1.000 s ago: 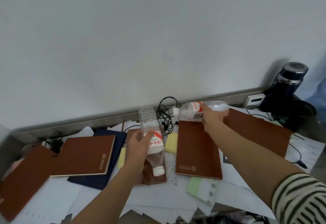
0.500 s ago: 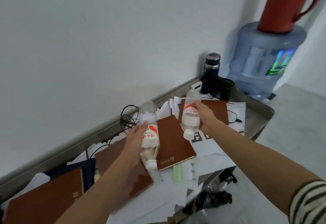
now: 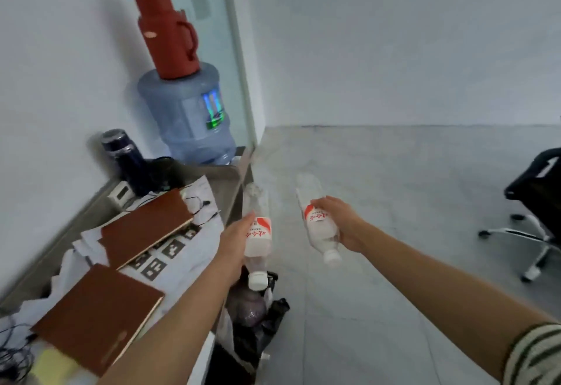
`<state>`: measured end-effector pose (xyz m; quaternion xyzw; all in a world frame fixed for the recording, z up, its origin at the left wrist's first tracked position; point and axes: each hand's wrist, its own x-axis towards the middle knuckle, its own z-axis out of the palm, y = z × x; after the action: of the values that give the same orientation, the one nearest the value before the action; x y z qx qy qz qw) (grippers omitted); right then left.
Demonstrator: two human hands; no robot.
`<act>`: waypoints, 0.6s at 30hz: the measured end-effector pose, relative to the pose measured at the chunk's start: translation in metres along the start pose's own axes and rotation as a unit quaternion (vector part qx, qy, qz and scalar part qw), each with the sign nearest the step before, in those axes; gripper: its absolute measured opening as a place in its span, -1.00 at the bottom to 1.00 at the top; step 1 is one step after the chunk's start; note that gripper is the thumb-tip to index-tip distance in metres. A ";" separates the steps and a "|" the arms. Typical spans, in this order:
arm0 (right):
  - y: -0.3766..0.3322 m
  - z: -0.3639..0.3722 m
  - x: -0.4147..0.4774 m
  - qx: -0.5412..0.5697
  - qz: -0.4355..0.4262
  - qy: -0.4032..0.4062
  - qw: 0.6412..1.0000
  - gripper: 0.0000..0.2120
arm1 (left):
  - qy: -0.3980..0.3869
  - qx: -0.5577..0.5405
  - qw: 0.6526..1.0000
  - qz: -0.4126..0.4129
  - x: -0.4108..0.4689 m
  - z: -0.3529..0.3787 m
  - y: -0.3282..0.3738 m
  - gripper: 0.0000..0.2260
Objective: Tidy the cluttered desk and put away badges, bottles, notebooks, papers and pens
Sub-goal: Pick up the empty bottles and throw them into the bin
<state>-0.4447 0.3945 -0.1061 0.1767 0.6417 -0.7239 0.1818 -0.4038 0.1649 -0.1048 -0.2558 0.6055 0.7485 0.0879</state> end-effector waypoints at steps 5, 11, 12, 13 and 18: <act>0.016 -0.170 -0.041 0.050 0.005 0.113 0.992 -0.44 | -0.134 0.103 0.985 -0.023 -0.009 0.156 -0.038 -0.56; 0.041 -0.355 -0.098 0.096 0.031 0.237 0.966 -0.75 | -0.257 0.187 0.947 -0.033 -0.039 0.344 -0.103 -0.51; 0.048 -0.379 -0.108 0.110 0.035 0.267 0.957 -0.77 | -0.278 0.201 0.938 -0.046 -0.046 0.367 -0.115 -0.49; 0.054 -0.417 -0.125 0.133 0.039 0.301 0.944 -0.79 | -0.305 0.224 0.924 -0.057 -0.059 0.406 -0.130 -0.49; 0.087 -0.519 -0.179 0.200 0.051 0.384 0.900 -0.80 | -0.380 0.278 0.880 -0.069 -0.092 0.524 -0.176 -0.60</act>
<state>-0.2341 0.9069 -0.1530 0.5061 0.4934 -0.7027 -0.0811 -0.3923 0.7236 -0.1396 0.0423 0.6898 0.5811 0.4298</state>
